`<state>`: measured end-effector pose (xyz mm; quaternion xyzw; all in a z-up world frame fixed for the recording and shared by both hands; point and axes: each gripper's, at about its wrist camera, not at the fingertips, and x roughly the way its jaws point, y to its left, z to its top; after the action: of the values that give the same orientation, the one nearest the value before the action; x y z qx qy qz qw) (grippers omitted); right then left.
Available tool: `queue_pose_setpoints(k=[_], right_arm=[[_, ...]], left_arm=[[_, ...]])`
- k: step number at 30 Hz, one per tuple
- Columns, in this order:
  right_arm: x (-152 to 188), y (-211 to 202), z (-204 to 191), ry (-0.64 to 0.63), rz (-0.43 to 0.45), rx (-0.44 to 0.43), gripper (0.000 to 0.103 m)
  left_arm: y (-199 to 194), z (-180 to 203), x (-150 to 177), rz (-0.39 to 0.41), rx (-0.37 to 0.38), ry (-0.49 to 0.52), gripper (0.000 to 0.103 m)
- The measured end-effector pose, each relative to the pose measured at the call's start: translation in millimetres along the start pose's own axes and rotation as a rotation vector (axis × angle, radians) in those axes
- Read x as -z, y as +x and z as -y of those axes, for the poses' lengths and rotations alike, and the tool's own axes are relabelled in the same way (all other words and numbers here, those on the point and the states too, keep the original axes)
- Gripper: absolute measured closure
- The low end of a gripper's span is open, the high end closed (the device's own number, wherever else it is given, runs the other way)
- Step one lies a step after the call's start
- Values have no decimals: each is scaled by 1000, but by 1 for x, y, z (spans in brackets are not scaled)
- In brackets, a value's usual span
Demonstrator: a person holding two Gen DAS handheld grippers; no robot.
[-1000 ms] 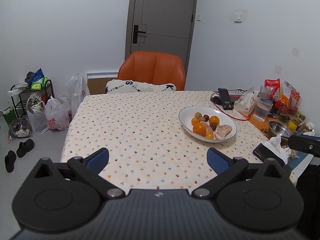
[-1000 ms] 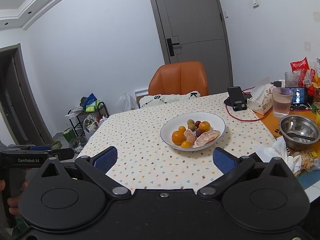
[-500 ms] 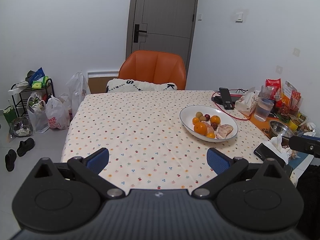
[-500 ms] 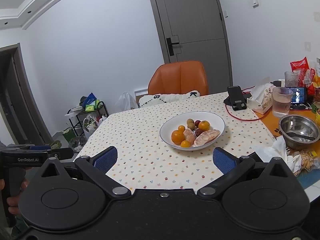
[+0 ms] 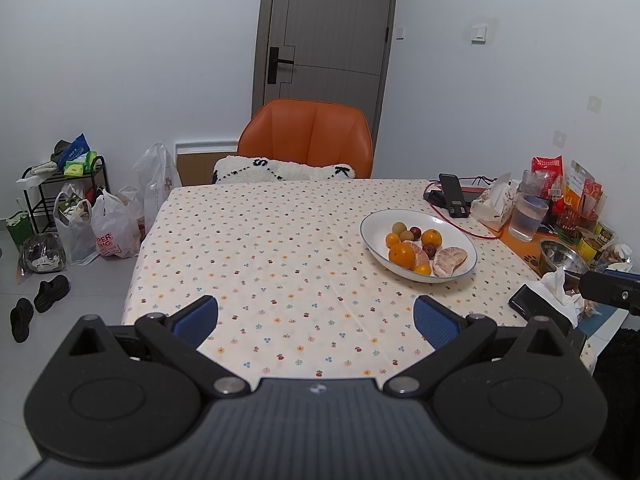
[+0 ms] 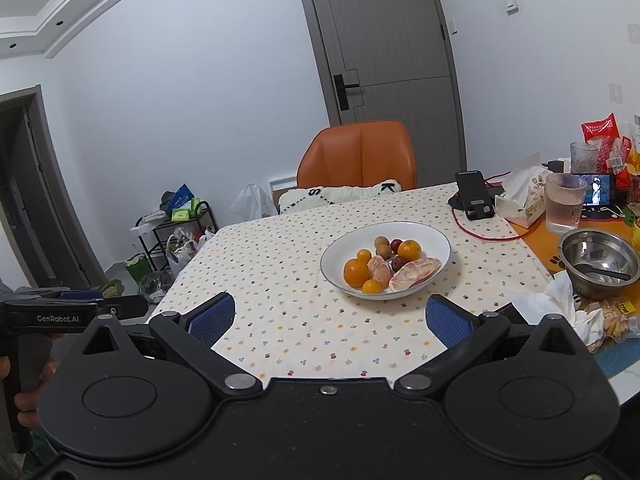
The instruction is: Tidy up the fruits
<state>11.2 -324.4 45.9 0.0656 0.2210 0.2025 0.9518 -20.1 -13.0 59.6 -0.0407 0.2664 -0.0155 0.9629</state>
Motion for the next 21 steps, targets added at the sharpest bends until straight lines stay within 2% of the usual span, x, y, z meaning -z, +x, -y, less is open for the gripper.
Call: queue_pose_setpoints(k=[21], right_arm=[[1, 0, -1, -3, -6, 1, 0]], left_arm=[[1, -3, 2, -6, -3, -2, 0]])
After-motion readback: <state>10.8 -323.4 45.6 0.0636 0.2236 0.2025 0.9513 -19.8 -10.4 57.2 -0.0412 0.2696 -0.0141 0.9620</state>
